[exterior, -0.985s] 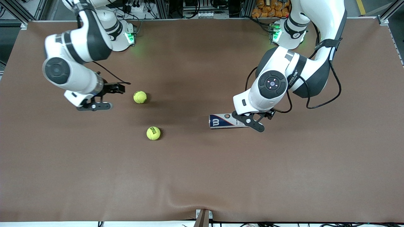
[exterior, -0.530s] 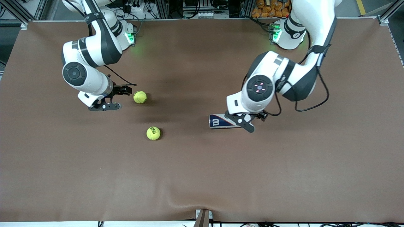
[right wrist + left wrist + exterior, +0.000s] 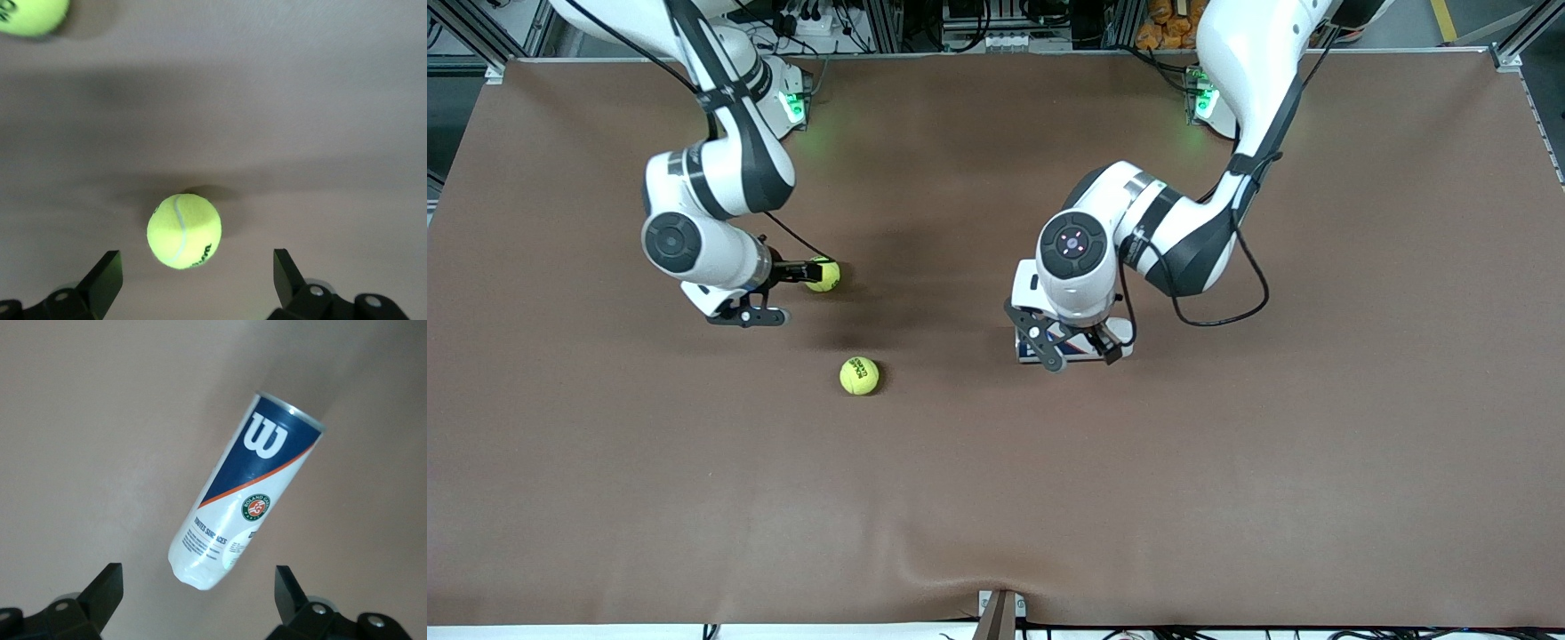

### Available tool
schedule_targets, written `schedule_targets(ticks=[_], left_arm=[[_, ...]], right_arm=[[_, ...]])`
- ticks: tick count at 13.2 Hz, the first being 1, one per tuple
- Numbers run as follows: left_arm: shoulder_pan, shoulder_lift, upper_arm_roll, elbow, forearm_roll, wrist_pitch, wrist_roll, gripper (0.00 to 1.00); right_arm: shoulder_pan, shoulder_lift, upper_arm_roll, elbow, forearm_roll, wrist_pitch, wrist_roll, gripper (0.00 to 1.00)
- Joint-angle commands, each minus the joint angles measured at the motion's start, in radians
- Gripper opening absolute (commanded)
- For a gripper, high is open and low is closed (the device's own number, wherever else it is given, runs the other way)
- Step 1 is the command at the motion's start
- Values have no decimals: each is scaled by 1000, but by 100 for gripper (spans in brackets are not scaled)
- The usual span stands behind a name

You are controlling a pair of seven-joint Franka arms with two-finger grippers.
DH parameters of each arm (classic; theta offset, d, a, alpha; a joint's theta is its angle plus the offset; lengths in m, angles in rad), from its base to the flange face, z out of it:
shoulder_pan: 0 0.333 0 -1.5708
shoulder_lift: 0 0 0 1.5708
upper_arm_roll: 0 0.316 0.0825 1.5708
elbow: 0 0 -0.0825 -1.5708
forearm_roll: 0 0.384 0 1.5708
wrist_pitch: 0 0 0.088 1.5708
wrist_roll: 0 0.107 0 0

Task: Insert tennis ball vertically with right arm
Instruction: 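Grasp the can with the left gripper while the right gripper grasps the ball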

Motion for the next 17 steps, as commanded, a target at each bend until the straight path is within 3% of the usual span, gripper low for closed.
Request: schedule_targets(ticks=[1,4,7,10,17], left_arm=[[-42,59,10,31,44,37,118,100],[-55,98,9,25,162,37,149,100],[-61,116,12,8,177,37,199,100],[-84,145,10,5,268,37,228,100],[-89,155,14,-22,292,28,328,100]], right_arm=[[45,63,-6,-7,12,52,56,100],[58,85,-6,-7,12,52,64,100],[58,115,-7,-7,12,64,64,100],[58,149,-6,-7,12,89,62,100],[75,186,-6,-7,12,77,64,100]])
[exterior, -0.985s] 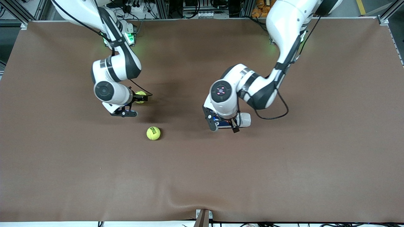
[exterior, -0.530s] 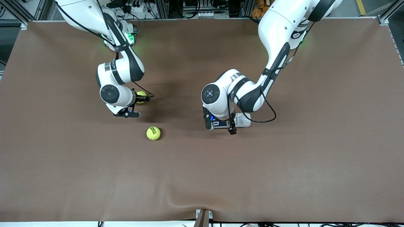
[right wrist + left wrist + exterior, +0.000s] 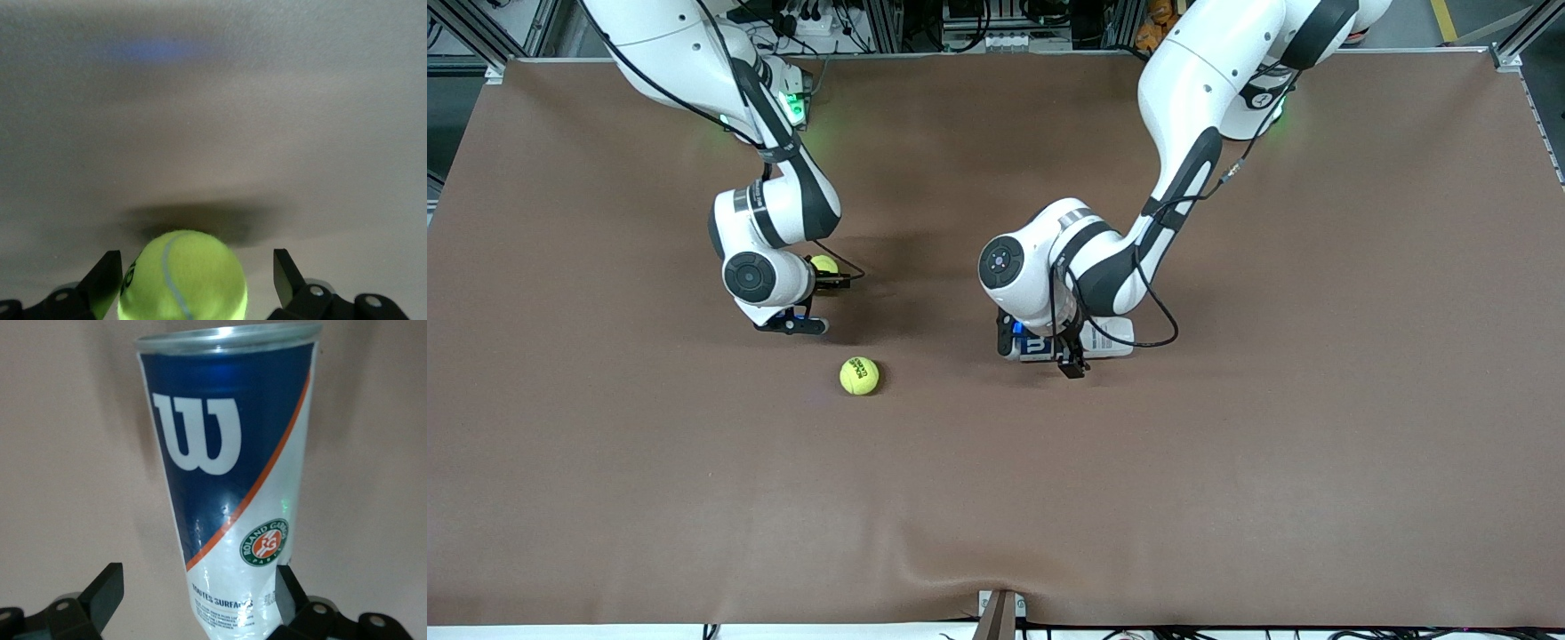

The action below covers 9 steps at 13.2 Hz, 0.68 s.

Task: Insert tennis ball vertically with right arm
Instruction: 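Grasp the can with the left gripper while the right gripper grasps the ball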

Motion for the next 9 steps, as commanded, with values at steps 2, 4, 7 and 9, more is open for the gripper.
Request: schedule_targets(ticks=[2,4,7,9], left_arm=[[-3,-7,11,-24,40,-7,57,100],[-3,-12,9,-24,40,-33,85,100],[11,-4,10,-34,34,-47,76,100],[25,-1,11,-38,25,-47,68,100]], right_arm=[[25,1,-5,-5,12,-1,9,86],[51,12,-5,-3,12,-16,8,51],[38,3,-7,11,12,-62,-29,15],[27,-8,-11,73,11,-161,-54,8]])
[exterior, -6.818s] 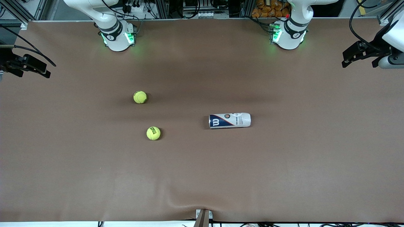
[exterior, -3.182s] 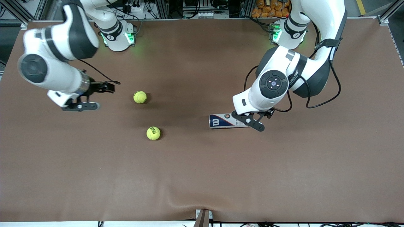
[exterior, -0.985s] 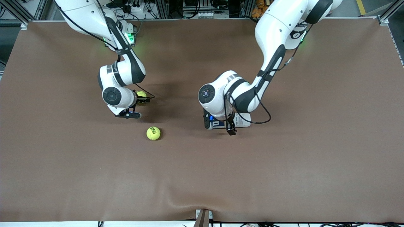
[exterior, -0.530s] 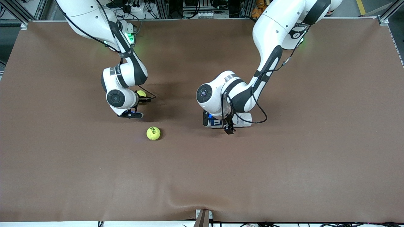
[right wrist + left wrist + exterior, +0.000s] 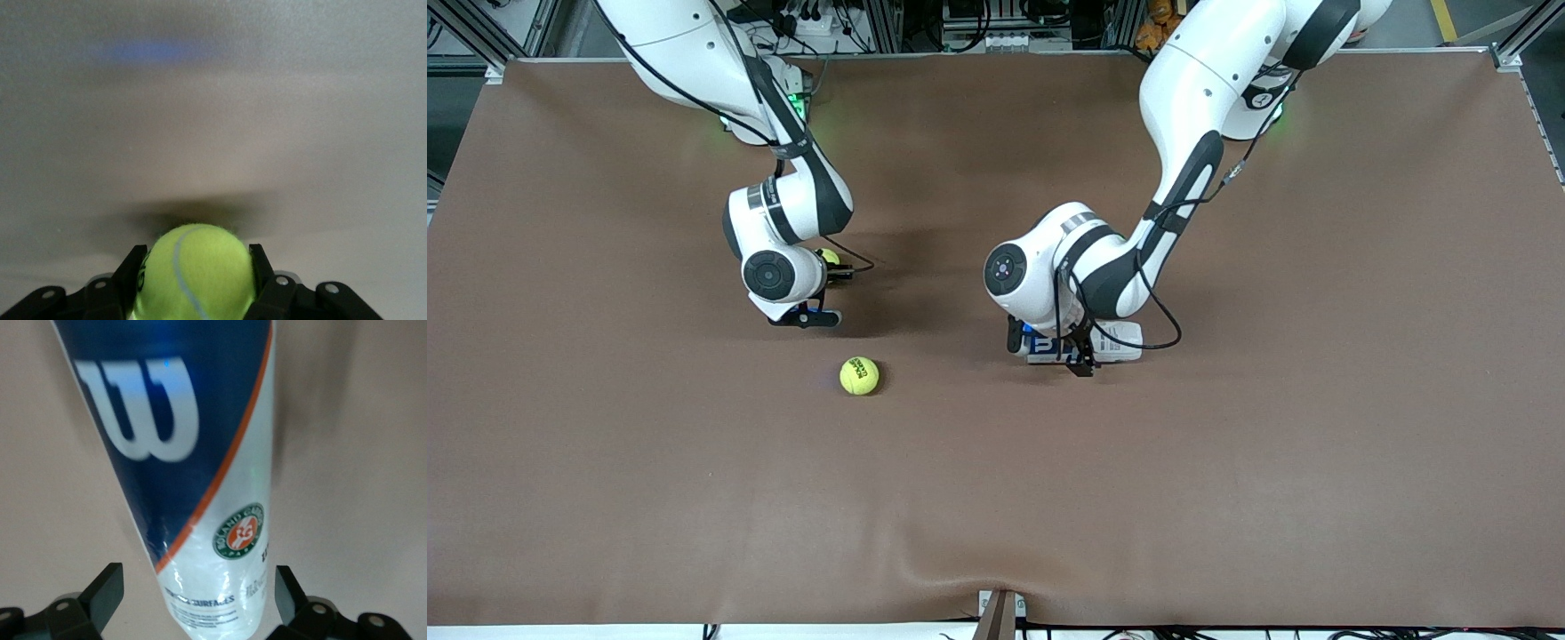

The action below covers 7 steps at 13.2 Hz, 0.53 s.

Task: Insert tennis ball vertically with right arm
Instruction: 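Lift the yellow ball with the right gripper and move it aside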

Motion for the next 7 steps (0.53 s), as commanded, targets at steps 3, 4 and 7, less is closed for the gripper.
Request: schedule_targets(ticks=[3,4,7], left_arm=[[10,-1,1,-25,5,-41,-137,100],[7,1,1,-25,4,-43,-174,100],[13,5,-1,-22,-22,-41,-240,100]], right_arm=[[-61,-61,-11,246,-2,-340,-35,0],[-67,-66,-11,319,-17,-421,-34,0],[-123,-66,-11,520,-35,-578,-35,0]])
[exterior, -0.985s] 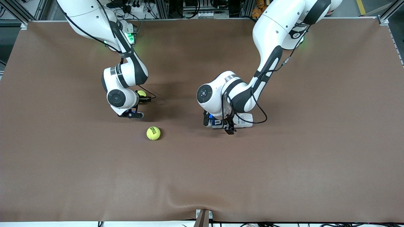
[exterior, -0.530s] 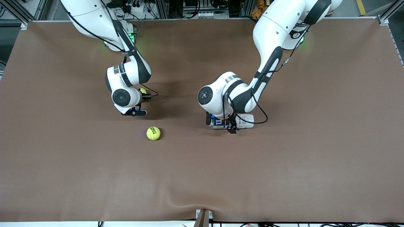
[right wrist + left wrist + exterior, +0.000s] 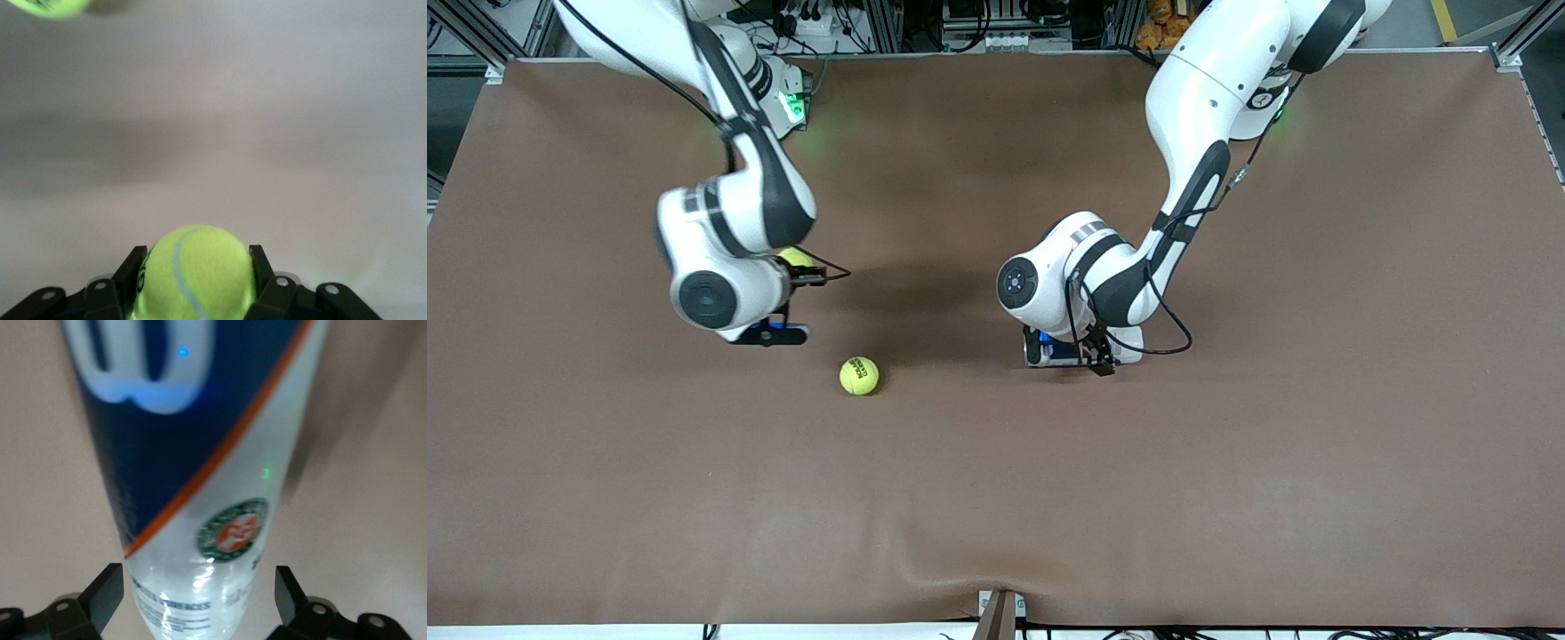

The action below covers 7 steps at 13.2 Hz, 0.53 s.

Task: Insert tennis ball vertically with right arm
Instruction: 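Lift the yellow ball with the right gripper and move it aside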

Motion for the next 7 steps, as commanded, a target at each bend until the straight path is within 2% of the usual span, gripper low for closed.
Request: schedule_targets(ticks=[1,5,7], left_arm=[[0,1,0,4,-23,-13,-48,100],[8,32,1,12,-21,6,-49,100],[8,33,1,10,-11,6,-46,100]], right_arm=[[-70,4,10,156,-17,-103,-12,0],[-181,-88,11,242,-14,-110,-89,0],[-228,-94,11,305,-9,-111,-89,0]])
